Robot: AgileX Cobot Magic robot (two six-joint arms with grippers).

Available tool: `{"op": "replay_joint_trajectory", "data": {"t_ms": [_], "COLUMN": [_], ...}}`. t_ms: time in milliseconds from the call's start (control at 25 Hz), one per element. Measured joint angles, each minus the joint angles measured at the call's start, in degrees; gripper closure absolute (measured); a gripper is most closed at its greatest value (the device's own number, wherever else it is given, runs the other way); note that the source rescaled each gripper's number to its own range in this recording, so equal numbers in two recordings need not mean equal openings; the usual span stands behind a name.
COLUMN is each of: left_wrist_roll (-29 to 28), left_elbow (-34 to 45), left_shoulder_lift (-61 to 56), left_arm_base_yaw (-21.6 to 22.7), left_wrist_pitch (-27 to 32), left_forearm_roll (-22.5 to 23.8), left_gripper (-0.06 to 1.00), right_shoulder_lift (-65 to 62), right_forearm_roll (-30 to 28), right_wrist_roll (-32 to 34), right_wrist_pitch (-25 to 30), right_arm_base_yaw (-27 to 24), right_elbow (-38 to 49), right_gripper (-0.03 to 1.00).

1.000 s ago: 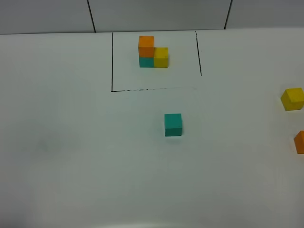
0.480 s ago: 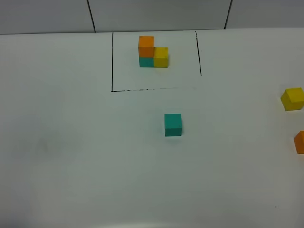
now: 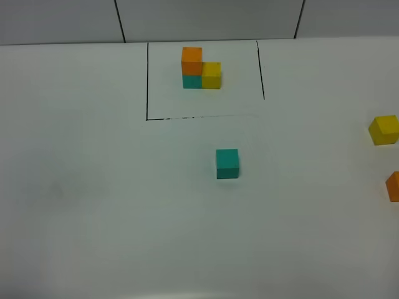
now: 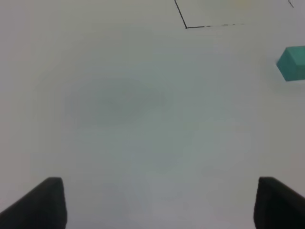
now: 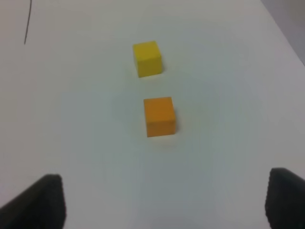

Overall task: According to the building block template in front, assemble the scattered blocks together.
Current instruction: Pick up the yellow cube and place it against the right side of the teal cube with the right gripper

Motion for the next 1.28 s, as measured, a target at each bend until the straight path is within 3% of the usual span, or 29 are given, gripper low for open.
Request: {"op": "replay_joint_trajectory", "data": {"t_ms": [640, 1280], "left_wrist_roll": [-0.1, -5.4], "left_elbow": [0.0, 0.0], "left_shoulder_lift": [0.0, 0.0], "left_arm_base_yaw": [0.0, 0.0], "left_wrist_pitch": [0.0, -0.1], "left_forearm_roll": [0.0, 2.8], "left_gripper": [0.15, 0.15], "right_shoulder_lift": [0.0, 0.0], "right_forearm_roll": [0.0, 0.0], "right_wrist_roll": [0.0, 0.0], "right_wrist_pitch": [0.0, 0.0], "right_arm_base_yaw": [0.0, 0.0], "right_elbow": [0.0, 0.0], "right_gripper": [0.21, 0.21]}}
